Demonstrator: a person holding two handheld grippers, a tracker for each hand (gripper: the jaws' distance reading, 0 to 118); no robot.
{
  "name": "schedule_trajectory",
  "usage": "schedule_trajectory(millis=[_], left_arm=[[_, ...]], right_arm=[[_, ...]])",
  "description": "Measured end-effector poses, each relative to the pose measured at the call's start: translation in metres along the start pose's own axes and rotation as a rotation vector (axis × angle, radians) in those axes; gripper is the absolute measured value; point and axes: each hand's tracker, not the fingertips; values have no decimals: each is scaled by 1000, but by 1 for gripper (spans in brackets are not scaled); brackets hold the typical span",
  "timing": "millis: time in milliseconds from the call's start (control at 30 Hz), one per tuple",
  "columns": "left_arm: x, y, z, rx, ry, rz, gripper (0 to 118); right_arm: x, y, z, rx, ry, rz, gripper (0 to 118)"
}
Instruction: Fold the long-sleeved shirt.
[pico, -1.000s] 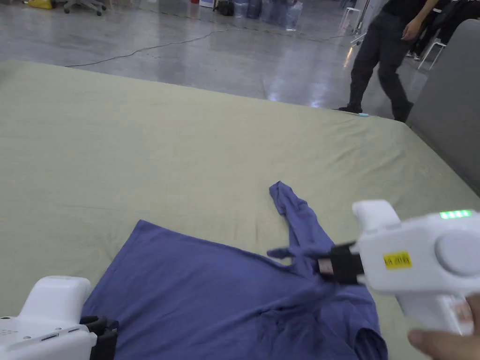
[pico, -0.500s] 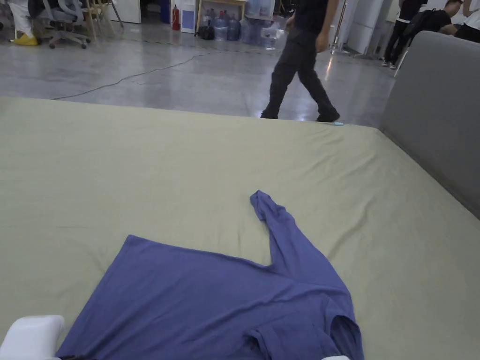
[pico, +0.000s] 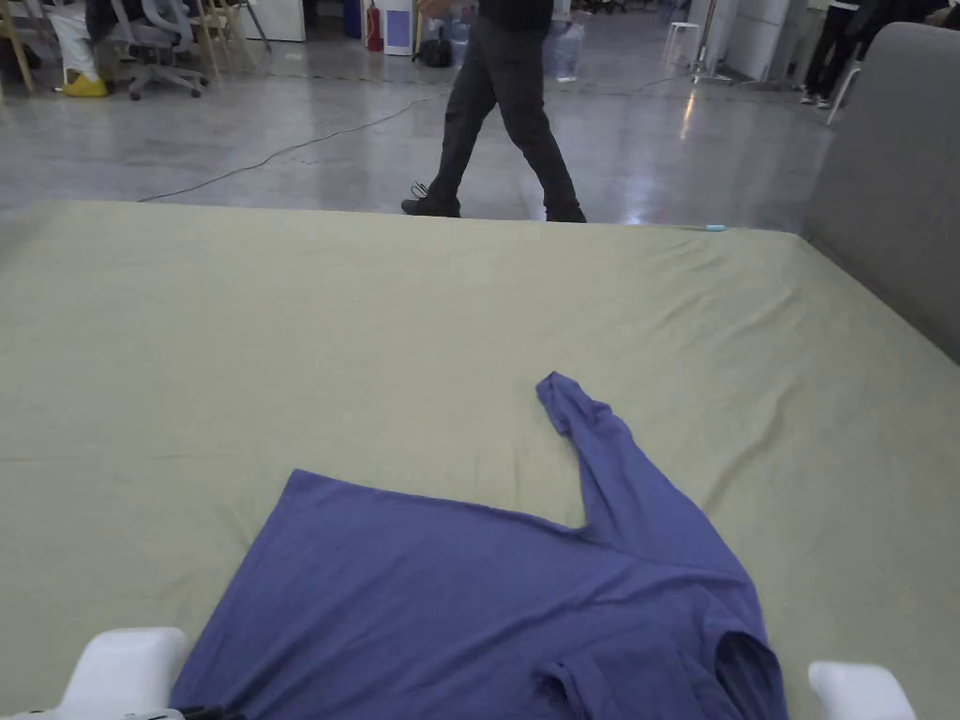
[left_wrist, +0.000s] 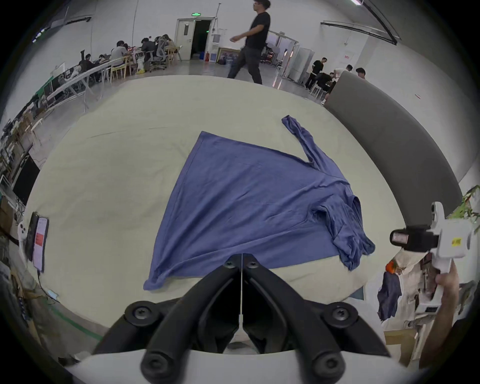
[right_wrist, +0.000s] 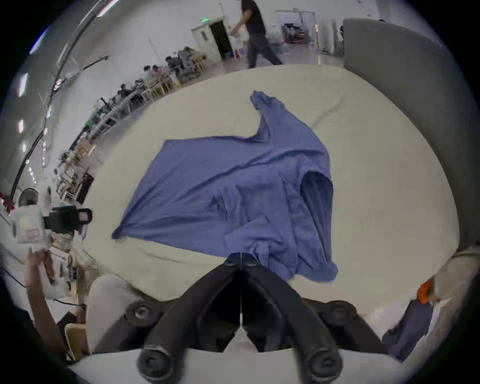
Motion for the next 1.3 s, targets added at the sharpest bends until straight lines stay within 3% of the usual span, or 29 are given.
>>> schedule_trajectory(millis=[100,200,233,267,300,333,500,667,700,733,800,867,933,967,1000,1033,1067,1133,1233,1267,1300], left_arm=[[3,19,-19,-9,5,2,0],[-3,67,-52,12,10,-3,0],[-6,84,-64,39,7,-7,13],[-9,110,-83,56,34,-35,50],[-12,133,-103,51,59,-47,107],[-14,153,-126,20,66,-48,118],[-53,249,-242,-46,205,-62,118],[-59,246,-329,-88,393,-201,105],[-59,243,-337,-126,447,-255,83],[-42,232,-320,-126,331,-246,78],[-37,231,-307,-89,321,-185,65],[-50,242,-316,-97,216,-186,27],[-47,246,-315,-159,237,-256,0],[-48,250,-312,-168,206,-247,0],[-45,242,-311,-174,177,-233,0],[-49,245,-309,-161,161,-222,0],[-54,249,-307,-156,149,-199,0],[-59,249,-299,-145,161,-169,0],[-71,259,-288,-106,149,-146,0],[-70,258,-281,-107,145,-143,0],[-71,260,-278,-99,145,-146,0]], right_arm=[[-8,-8,-29,-69,107,-10,0],[-5,-2,-45,-89,112,-37,0],[-6,-1,-48,-91,113,-37,0],[-7,2,-52,-92,113,-38,0],[-2,7,-50,-94,116,-38,0],[-1,10,-52,-93,115,-44,0],[18,15,-63,-98,102,-83,0],[45,25,-87,-137,53,-132,0],[50,28,-87,-140,2,-127,0],[54,33,-90,-131,-36,-122,0],[62,43,-96,-120,-71,-128,0],[75,63,-104,-119,-67,-129,0],[89,93,-117,-106,-94,-134,4],[101,109,-125,-82,-145,-117,29],[108,129,-132,-55,-195,-89,78],[115,146,-141,-32,-216,-98,108],[126,167,-150,-31,-217,-132,118],[143,205,-166,-46,-168,-158,118],[157,237,-200,-160,-179,-200,118],[160,242,-212,-210,-178,-220,107],[162,244,-220,-260,-175,-252,72]])
